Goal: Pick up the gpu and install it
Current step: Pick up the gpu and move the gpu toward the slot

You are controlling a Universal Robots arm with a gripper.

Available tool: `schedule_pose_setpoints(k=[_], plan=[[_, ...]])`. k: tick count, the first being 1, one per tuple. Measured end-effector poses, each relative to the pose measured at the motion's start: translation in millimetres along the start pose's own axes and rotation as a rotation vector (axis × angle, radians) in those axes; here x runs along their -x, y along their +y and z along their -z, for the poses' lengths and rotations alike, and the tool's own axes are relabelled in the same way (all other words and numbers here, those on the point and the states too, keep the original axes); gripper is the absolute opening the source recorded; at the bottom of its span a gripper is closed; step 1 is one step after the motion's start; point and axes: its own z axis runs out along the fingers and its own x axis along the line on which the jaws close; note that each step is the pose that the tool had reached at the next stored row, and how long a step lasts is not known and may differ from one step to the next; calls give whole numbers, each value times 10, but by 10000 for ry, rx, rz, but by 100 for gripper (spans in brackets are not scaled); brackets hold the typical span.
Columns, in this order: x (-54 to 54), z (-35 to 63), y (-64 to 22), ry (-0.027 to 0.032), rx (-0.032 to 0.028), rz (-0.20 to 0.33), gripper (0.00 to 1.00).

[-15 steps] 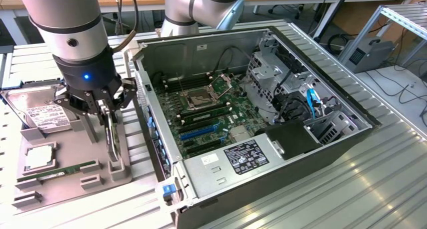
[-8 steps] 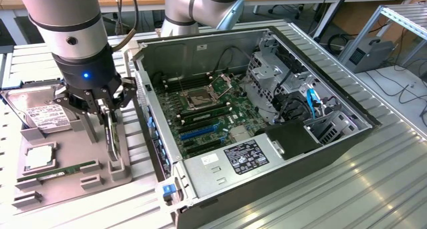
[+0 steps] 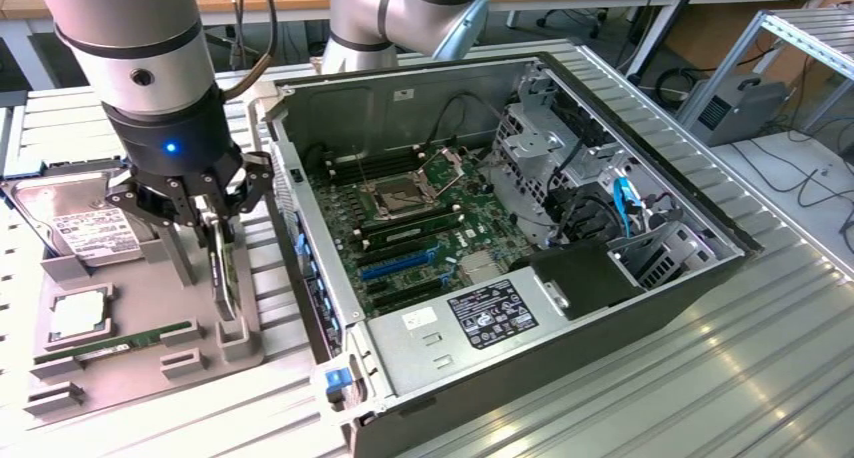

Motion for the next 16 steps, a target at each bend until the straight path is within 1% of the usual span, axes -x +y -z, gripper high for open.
schedule_pose_setpoints(k=[16], plan=[[2,61,1,0,1,0,27]])
